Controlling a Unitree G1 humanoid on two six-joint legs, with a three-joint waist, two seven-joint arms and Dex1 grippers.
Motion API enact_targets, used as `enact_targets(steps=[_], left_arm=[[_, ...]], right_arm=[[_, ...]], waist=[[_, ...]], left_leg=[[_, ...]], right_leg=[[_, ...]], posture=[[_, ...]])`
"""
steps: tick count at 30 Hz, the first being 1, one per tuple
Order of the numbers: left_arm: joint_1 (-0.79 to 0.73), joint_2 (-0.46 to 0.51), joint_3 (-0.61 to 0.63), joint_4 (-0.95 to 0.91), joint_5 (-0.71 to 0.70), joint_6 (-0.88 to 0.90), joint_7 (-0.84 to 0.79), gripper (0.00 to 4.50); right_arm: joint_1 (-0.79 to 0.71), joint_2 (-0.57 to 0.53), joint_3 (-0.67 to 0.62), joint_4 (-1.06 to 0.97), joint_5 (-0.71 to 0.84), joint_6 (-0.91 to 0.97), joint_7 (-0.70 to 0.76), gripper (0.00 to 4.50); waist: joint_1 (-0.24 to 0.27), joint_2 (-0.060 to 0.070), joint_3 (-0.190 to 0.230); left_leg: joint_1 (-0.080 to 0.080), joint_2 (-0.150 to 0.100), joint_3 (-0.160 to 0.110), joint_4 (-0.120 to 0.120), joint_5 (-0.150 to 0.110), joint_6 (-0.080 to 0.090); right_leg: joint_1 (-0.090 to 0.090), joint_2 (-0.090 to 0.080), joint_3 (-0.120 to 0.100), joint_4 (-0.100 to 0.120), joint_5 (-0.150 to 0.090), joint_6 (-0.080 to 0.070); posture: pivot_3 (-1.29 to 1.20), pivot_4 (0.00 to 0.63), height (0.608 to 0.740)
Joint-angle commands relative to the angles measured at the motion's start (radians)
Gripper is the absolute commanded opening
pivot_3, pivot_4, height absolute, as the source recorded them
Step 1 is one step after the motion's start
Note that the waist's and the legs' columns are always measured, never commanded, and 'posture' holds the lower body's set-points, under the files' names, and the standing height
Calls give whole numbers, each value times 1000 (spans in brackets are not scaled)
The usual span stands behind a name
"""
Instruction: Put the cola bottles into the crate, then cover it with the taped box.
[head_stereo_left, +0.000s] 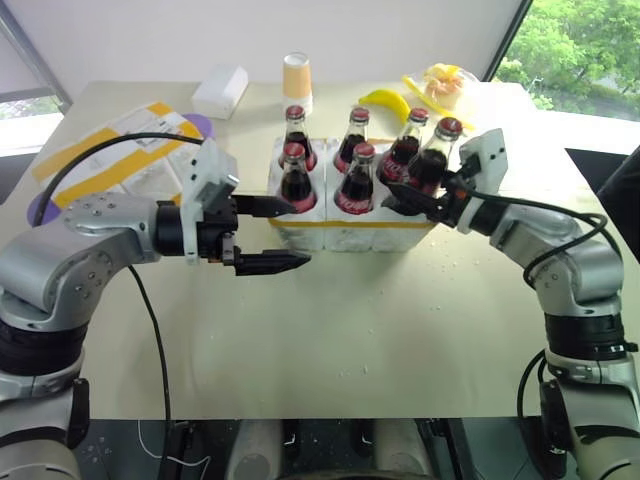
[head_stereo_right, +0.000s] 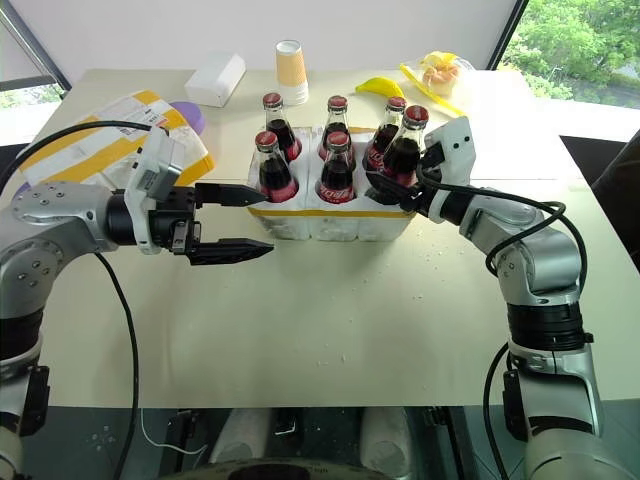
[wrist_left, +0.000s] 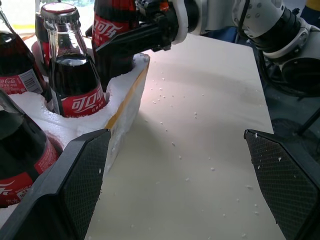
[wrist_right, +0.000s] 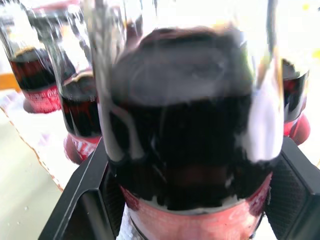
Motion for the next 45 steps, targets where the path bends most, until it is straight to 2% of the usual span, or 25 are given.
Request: enact_targets(steps=[1,2,8,13,17,21,25,28,31,37,45], left_arm=[[-17,2,15,2,6,-30,-5,4500],[-17,2,14,5,8,-32,-7,4500],[-6,20,28,28,16,-47,-24,4500],[38,70,70,28,29,-65,-33,4500],[84,123,138,27,73,-85,20,4500],[206,242,208,36,266,-174,92,4500],[420,336,324,46,465,-291,123,4500],[624,352,470,38,635,-318,166,4500],[775,351,525,48,794,-383,211,4500],[853,351,417,206,1056,-541,405,4500],[642,337,200,543,1197,-724,597,4500]], right_arm=[[-5,1,-10,16,-9,-12,29,4143],[-5,-2,-7,17,-17,-18,35,4397],[15,-88,-44,-51,-16,-17,117,4397],[54,-252,-137,-116,47,7,262,4397],[100,-382,-235,-196,130,19,404,4397],[92,-459,-336,-272,279,79,500,4397],[51,-466,-349,-279,397,169,469,4397],[28,-456,-330,-283,443,189,472,4397],[-6,-427,-290,-265,428,174,438,4397],[-58,-382,-223,-233,408,155,436,4397],[-48,-368,-232,-255,417,161,410,4397]], waist=[[0,0,0],[-2,0,0],[0,0,0],[-2,0,0],[-2,-1,0],[-8,0,0],[-7,-1,0],[-7,-1,0],[-2,-1,0],[3,-1,-1],[-2,-2,-1]], left_leg=[[0,0,0,0,0,0],[0,0,0,0,0,0],[1,0,0,0,0,0],[1,0,0,0,0,0],[1,1,0,0,0,0],[1,1,-1,-1,0,0],[2,2,-1,-2,-1,0],[0,4,0,-2,-2,1],[-1,4,0,-2,-2,1],[-2,4,1,-2,-6,1],[-4,5,3,-4,-4,-1]], right_leg=[[0,0,0,0,0,0],[0,0,0,0,0,0],[1,0,0,0,0,0],[0,0,0,0,0,0],[0,0,0,0,0,0],[-1,0,1,0,0,0],[-2,0,1,0,0,-1],[-4,-2,1,-1,0,-1],[-6,-2,1,-1,1,-2],[-12,-4,1,-2,0,-7],[-12,-4,1,0,3,-4]], posture=[[0,150,740],[0,150,740],[0,150,740],[0,150,740],[0,150,740],[0,150,740],[0,150,740],[0,150,740],[0,150,740],[0,150,740],[0,150,740]])
